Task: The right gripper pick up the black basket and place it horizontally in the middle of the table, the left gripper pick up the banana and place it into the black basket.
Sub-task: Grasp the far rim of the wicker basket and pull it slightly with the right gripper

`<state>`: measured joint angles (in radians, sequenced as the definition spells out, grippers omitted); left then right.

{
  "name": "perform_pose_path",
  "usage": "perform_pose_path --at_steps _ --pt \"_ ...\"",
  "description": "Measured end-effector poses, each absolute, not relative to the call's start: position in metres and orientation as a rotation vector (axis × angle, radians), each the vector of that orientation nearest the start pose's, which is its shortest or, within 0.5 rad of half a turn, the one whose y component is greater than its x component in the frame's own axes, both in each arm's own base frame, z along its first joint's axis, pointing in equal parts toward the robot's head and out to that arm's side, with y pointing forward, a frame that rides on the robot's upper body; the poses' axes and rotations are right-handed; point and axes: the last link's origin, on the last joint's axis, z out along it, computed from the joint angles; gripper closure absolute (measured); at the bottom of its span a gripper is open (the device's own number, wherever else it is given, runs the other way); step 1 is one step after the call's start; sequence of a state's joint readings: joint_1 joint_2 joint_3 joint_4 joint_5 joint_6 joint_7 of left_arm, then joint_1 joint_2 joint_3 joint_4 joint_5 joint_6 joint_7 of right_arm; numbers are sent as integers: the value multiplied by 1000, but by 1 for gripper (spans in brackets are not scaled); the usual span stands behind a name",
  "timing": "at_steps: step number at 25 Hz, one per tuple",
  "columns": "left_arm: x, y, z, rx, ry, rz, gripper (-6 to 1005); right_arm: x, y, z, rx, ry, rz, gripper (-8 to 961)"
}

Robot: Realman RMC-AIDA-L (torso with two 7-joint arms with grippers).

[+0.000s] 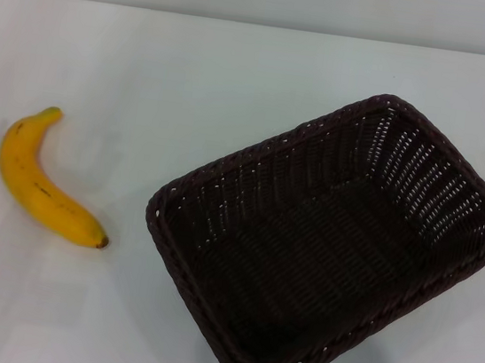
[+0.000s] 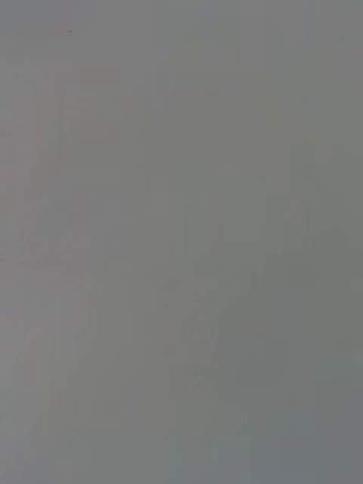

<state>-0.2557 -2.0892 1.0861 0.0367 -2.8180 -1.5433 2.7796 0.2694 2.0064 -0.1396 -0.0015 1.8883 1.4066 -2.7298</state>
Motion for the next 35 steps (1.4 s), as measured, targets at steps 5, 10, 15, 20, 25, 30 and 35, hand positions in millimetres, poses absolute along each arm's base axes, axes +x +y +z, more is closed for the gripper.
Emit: perform_pose_path --at_steps 5,10,15,20,25,30,35 --pt "-366 248 33 -1396 -506 -861 108 402 255 57 -1396 615 737 202" --pt "-367 248 33 -1395 -506 -860 108 402 255 57 -1393 624 747 202" --pt "-367 248 34 -1395 -503 -861 109 400 259 68 -1451 637 809 202" --pt "-367 248 35 -1395 -501 -861 109 392 276 102 -1603 684 904 201" --pt "-368 247 35 -1394 -502 -858 110 369 304 142 -1816 780 912 201" --pt "-369 246 36 -1390 -496 -842 111 324 337 164 -2086 865 747 201" --pt "-371 243 36 -1390 -486 -825 111 275 359 167 -2288 954 476 201"
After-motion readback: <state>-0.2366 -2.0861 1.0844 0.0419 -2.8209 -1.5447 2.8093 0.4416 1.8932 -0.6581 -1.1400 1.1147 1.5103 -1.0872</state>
